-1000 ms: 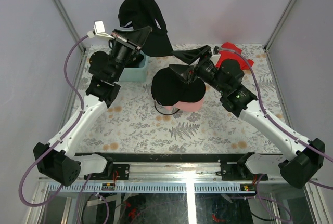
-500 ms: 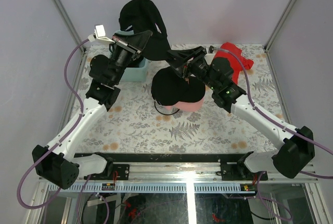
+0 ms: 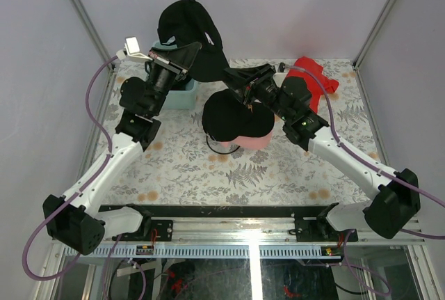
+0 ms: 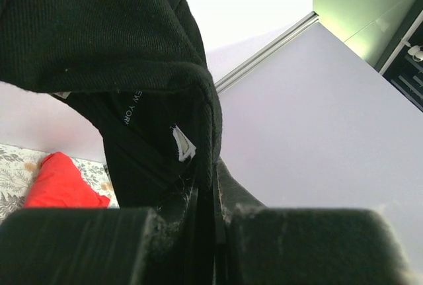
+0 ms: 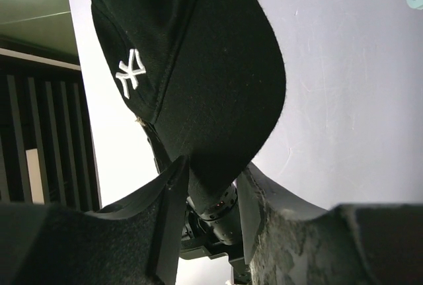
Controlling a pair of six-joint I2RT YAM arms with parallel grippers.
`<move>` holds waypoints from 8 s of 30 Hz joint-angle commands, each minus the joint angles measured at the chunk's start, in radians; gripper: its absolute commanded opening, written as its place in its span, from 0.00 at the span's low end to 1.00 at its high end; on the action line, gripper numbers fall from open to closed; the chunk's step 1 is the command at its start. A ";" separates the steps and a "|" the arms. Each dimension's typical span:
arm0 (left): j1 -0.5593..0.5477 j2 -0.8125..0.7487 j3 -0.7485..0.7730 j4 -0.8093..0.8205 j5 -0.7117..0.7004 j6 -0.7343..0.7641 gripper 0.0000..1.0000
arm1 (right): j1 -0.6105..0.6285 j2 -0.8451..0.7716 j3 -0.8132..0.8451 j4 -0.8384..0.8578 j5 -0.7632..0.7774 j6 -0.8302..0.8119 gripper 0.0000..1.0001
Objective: Stack the hats
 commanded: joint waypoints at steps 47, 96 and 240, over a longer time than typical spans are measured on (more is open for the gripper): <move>0.398 -0.243 -0.343 -0.476 0.400 0.114 0.87 | -0.506 0.233 -0.033 0.686 -0.982 0.340 0.00; 0.058 -0.047 0.006 -0.233 0.244 0.002 0.00 | -0.386 0.088 0.059 0.237 -0.777 0.077 0.41; 0.229 0.339 -0.302 -0.529 0.656 0.100 0.58 | -0.628 0.455 -0.488 1.232 -1.117 0.444 0.00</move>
